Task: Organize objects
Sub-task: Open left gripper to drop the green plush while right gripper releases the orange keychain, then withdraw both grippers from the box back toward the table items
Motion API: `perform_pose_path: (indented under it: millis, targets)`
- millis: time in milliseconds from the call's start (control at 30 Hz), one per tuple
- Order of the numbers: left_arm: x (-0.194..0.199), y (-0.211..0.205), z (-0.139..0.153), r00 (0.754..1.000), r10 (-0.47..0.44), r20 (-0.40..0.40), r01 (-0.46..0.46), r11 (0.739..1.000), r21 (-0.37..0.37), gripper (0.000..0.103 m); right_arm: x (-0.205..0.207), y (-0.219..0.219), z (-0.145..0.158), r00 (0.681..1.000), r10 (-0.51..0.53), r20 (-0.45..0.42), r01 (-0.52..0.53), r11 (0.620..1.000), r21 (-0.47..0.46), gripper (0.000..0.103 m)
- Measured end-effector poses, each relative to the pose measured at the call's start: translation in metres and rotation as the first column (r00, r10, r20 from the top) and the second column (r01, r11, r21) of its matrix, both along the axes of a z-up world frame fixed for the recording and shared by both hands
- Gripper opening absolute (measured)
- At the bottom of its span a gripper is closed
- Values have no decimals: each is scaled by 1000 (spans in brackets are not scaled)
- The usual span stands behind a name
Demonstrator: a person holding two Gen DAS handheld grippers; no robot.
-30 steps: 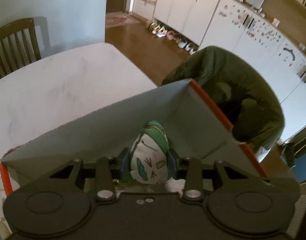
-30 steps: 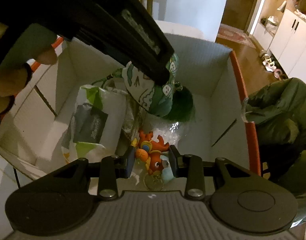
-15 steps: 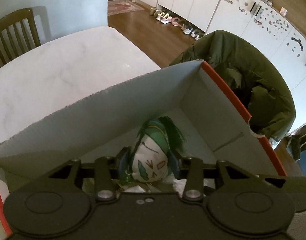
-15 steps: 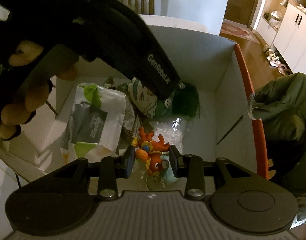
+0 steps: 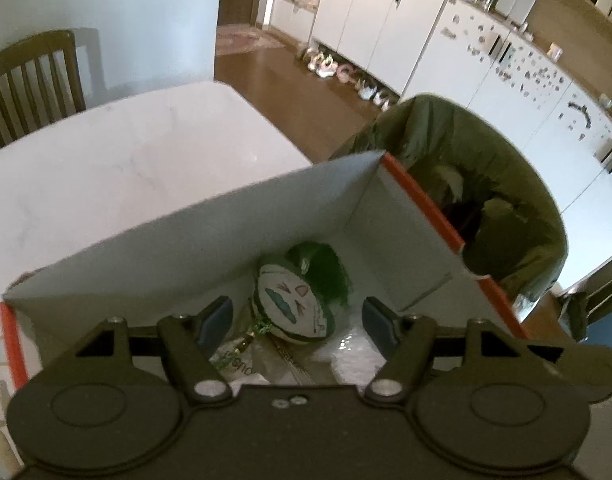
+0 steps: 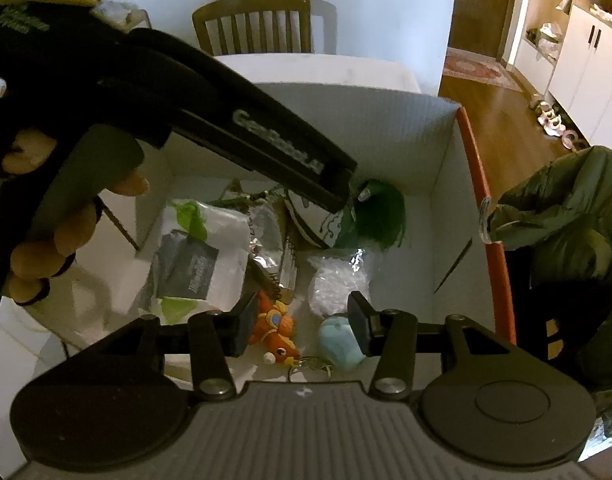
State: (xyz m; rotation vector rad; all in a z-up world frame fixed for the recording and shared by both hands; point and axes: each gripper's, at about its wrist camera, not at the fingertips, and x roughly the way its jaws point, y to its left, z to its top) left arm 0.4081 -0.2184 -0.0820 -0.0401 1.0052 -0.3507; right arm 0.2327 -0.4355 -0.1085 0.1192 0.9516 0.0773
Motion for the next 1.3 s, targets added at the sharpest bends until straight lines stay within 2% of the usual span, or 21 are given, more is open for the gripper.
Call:
perform_pose_path:
  millis: [333,500,600,667,800,900,967,1100,1300]
  targets:
    - [-35,19,38,995,5,97,2,997,-76,72,-18,5,31,997,-26,71,26,1000,8,51]
    - [-63,41,61,987,19,160,-1,994,-109,73,-30,14,50,993,-43,108,41,999,20,52]
    - [-77,59,72,983,39,180,-13,989,-146,77,-36,20,62,990,-50,132,47,998,29,53]
    - [-88,73,78,980,54,194,-24,987,-157,81,-41,26,68,987,-63,149,57,997,48,61]
    - [-108,102,85,974,94,208,-54,980,-192,85,-48,38,80,981,-94,171,79,993,93,62]
    - [-122,124,90,965,125,232,-83,979,-185,88,-50,55,87,978,-94,189,76,992,98,63]
    - [-132,140,94,959,144,244,-102,979,-178,92,-51,66,92,974,-96,205,76,992,104,69]
    - [-151,174,99,947,183,263,-146,977,-155,103,-49,91,101,969,-89,229,61,990,129,76]
    - [-168,226,95,935,243,259,-215,967,-134,103,-37,132,104,969,-67,236,36,991,132,81]
